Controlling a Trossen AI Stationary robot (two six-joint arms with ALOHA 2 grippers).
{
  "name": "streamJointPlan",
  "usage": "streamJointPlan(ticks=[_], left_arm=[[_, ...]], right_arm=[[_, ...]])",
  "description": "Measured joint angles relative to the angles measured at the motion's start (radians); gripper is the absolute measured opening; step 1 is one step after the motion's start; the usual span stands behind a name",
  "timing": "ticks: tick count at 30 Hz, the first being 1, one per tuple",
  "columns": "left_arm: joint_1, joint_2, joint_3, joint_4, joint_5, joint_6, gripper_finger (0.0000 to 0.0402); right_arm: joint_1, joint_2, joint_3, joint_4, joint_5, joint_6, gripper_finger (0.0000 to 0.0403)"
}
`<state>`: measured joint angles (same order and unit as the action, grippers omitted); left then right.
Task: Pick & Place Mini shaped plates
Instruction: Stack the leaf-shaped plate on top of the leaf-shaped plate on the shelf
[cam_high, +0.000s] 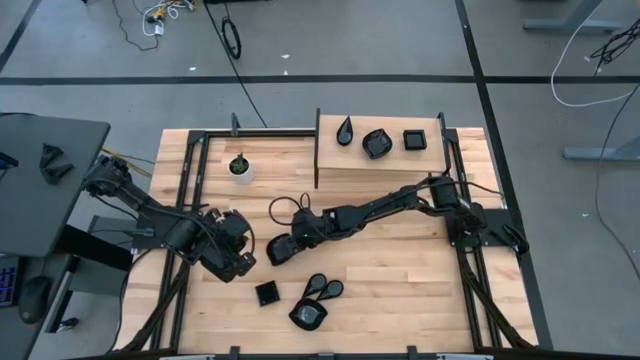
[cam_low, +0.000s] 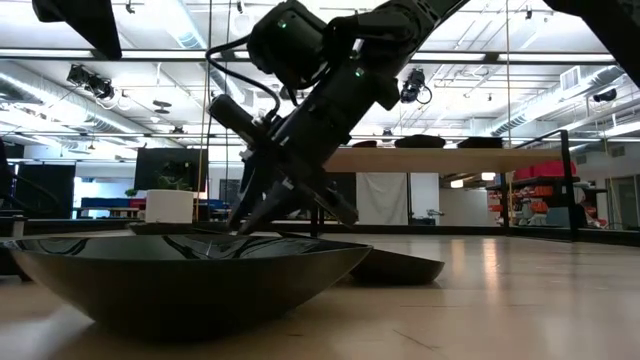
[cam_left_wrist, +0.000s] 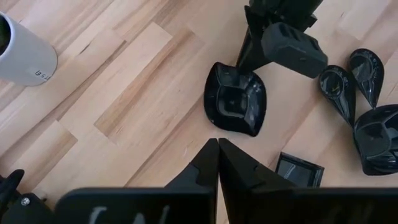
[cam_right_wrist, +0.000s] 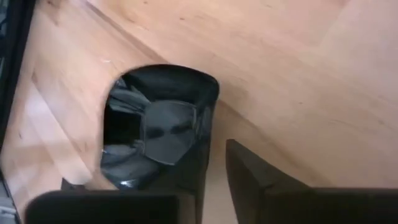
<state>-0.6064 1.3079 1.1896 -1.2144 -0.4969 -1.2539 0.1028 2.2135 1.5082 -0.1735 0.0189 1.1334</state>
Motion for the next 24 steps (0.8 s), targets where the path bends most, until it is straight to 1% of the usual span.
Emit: streamJointPlan(ticks=[5,7,10,13,16,18,21,24], left_arm=[[0.0,0.0,0.0,0.0,-0.01,0.001,0.0014],[0.001,0.0,0.0,0.0,-0.018,0.001,0.0014],[0.001,0.0,0.0,0.0,-0.024,0.001,0.0014],[0.001,0.0,0.0,0.0,-0.024,0.001,0.0014],[0.001,0.0,0.0,-0.001,-0.024,0.001,0.0014],[0.001,0.0,0.0,-0.002,-0.023,0.001,0.0014],[0.001,0.0,0.0,-0.001,-0.024,0.001,0.0014],[0.002,0.0,0.0,0.0,-0.043,0.001,0.0014]], right_arm=[[0.0,0.0,0.0,0.015,-0.001,-0.04,0.0011],[0.003,0.0,0.0,0.021,-0.002,-0.054,0.0005],[0.006,-0.003,0.0,0.018,0.0,-0.068,0.0008],[0.015,-0.028,-0.001,0.004,0.0,-0.072,0.0003],[0.027,-0.084,-0.001,-0.042,0.0,-0.091,0.0004],[0.037,-0.134,-0.001,-0.107,-0.001,-0.103,0.0003],[0.048,-0.234,-0.001,-0.228,0.0,-0.115,0.0002],[0.053,-0.362,-0.001,-0.361,0.003,-0.145,0.0002]])
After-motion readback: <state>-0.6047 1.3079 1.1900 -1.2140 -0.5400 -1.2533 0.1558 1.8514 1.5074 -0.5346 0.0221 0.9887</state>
